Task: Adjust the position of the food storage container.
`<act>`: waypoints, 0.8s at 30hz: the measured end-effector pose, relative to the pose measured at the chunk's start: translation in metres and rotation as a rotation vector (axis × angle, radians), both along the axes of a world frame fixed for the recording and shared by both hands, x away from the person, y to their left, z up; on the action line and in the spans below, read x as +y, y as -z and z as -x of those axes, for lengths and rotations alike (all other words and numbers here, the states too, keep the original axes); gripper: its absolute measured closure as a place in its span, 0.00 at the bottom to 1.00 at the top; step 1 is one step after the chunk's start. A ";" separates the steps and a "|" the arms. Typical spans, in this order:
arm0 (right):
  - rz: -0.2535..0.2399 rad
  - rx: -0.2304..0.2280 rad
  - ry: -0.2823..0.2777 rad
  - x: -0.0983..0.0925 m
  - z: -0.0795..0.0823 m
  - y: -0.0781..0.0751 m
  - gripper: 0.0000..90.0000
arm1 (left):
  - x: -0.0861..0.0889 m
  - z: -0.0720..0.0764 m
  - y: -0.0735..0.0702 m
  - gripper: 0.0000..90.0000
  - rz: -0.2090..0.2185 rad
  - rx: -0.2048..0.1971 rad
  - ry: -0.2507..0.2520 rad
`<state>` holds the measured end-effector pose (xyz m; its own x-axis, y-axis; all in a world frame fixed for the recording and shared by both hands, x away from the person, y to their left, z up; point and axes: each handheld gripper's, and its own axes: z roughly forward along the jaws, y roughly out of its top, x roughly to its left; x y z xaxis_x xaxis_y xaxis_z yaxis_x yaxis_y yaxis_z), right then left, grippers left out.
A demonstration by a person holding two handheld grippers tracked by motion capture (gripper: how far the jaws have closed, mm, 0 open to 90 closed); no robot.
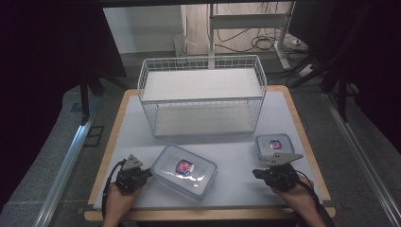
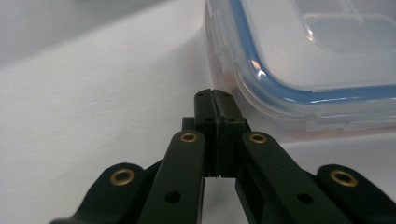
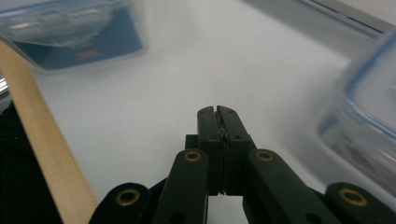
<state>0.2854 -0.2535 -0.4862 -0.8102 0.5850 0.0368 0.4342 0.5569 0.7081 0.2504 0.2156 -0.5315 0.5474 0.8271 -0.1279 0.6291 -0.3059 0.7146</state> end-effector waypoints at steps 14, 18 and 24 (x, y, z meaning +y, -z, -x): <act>-0.031 0.096 -0.146 0.041 0.016 0.013 0.99 | -0.032 0.015 -0.003 1.00 0.048 0.044 0.087; -0.041 0.106 -0.161 0.048 0.019 0.014 0.99 | -0.043 0.018 -0.005 1.00 0.028 0.039 0.103; -0.053 0.109 -0.104 0.043 0.012 0.013 0.99 | -0.050 0.014 -0.006 1.00 0.031 0.050 0.098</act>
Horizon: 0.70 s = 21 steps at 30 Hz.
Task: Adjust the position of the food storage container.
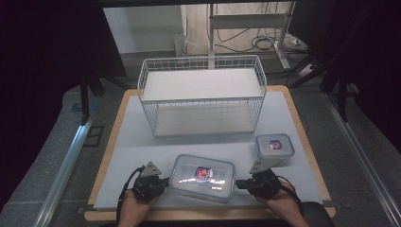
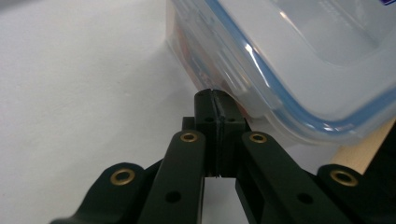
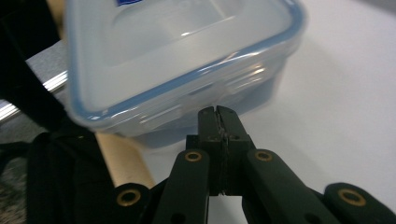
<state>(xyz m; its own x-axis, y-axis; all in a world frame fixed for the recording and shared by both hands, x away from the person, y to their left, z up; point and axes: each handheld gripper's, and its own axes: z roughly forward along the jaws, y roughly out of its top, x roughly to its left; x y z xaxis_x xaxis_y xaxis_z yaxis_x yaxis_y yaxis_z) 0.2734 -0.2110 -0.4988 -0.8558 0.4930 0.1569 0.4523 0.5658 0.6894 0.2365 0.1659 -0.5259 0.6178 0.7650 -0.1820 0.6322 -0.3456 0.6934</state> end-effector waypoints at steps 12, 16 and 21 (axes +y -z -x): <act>0.013 -0.002 0.062 -0.003 -0.012 0.001 0.99 | -0.009 -0.004 -0.001 1.00 -0.001 0.041 -0.032; 0.013 0.017 0.054 -0.005 -0.006 0.004 0.99 | -0.007 0.001 -0.001 1.00 0.009 0.042 -0.026; 0.032 0.030 0.005 0.000 0.007 0.009 0.99 | -0.009 0.007 0.001 1.00 -0.020 0.041 -0.021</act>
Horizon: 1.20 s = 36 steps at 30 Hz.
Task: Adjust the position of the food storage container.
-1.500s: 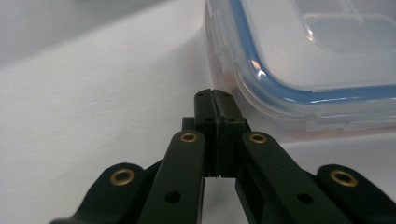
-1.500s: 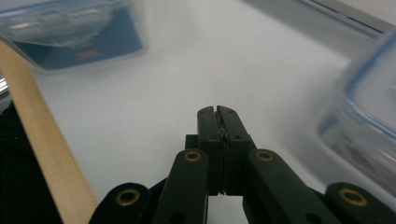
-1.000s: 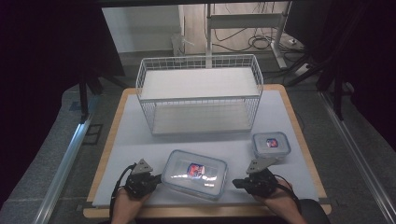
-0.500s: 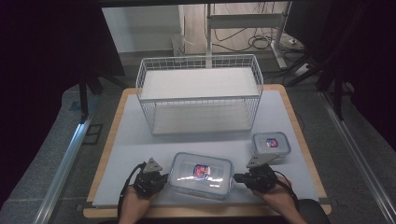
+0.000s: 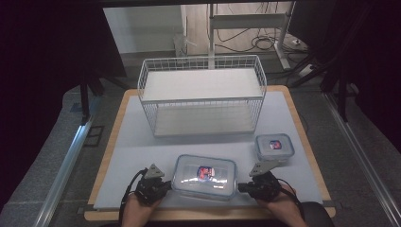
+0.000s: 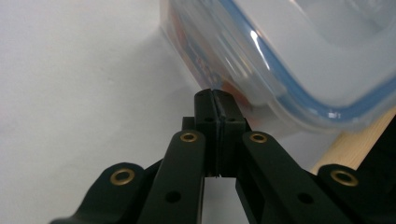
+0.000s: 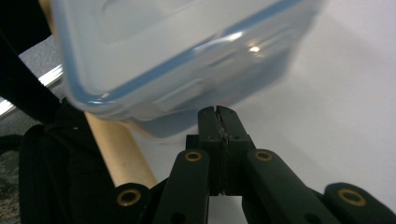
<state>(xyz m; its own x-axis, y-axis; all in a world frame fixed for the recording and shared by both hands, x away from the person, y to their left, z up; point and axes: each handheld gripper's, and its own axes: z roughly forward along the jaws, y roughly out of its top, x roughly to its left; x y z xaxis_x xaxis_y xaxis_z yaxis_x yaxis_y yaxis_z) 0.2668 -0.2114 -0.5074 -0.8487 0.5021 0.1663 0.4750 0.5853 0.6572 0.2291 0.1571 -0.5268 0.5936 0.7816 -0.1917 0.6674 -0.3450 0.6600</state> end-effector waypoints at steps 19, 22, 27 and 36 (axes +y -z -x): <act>0.050 -0.065 0.097 0.003 -0.032 -0.003 1.00 | -0.017 -0.029 -0.005 1.00 -0.065 -0.021 -0.033; 0.050 -0.062 0.099 0.003 -0.031 -0.003 0.99 | -0.018 -0.035 -0.004 1.00 -0.065 -0.024 -0.041; 0.047 -0.069 0.087 0.002 -0.030 -0.004 0.99 | -0.015 -0.041 -0.003 1.00 -0.047 -0.029 -0.037; 0.050 -0.134 0.065 -0.011 -0.025 -0.011 0.83 | 0.005 -0.026 -0.009 0.58 -0.093 -0.124 -0.011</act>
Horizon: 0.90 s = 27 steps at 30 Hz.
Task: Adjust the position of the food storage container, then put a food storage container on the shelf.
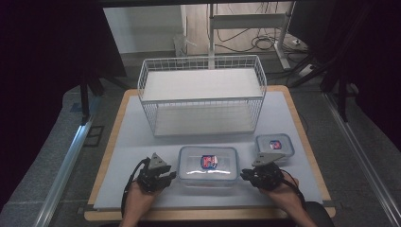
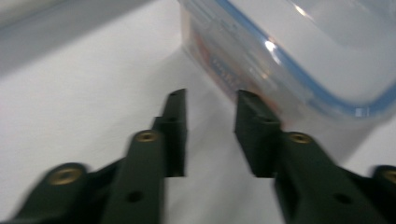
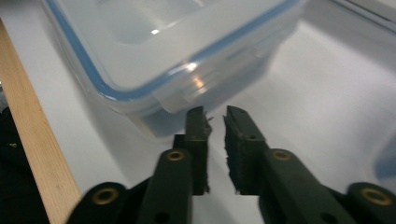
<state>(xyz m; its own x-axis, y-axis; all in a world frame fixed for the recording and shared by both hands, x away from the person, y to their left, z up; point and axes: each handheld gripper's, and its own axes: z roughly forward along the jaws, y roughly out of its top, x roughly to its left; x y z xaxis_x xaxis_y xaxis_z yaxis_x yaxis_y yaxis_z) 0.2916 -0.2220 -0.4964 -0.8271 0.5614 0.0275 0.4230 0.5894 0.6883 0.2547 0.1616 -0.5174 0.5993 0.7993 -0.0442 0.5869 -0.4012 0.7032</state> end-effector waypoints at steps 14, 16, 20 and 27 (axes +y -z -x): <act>-0.005 -0.032 -0.003 -0.020 -0.008 0.011 0.31 | 0.021 0.008 0.008 0.10 -0.007 0.009 0.003; -0.005 -0.033 -0.004 -0.020 -0.008 0.011 0.30 | 0.020 0.008 0.008 0.09 -0.005 0.004 0.008; -0.009 -0.033 0.005 -0.021 -0.008 0.012 0.28 | 0.019 0.008 0.010 0.07 -0.015 -0.008 0.012; -0.012 -0.035 0.006 -0.021 -0.009 0.012 0.27 | 0.019 0.009 0.011 0.06 -0.028 -0.030 0.009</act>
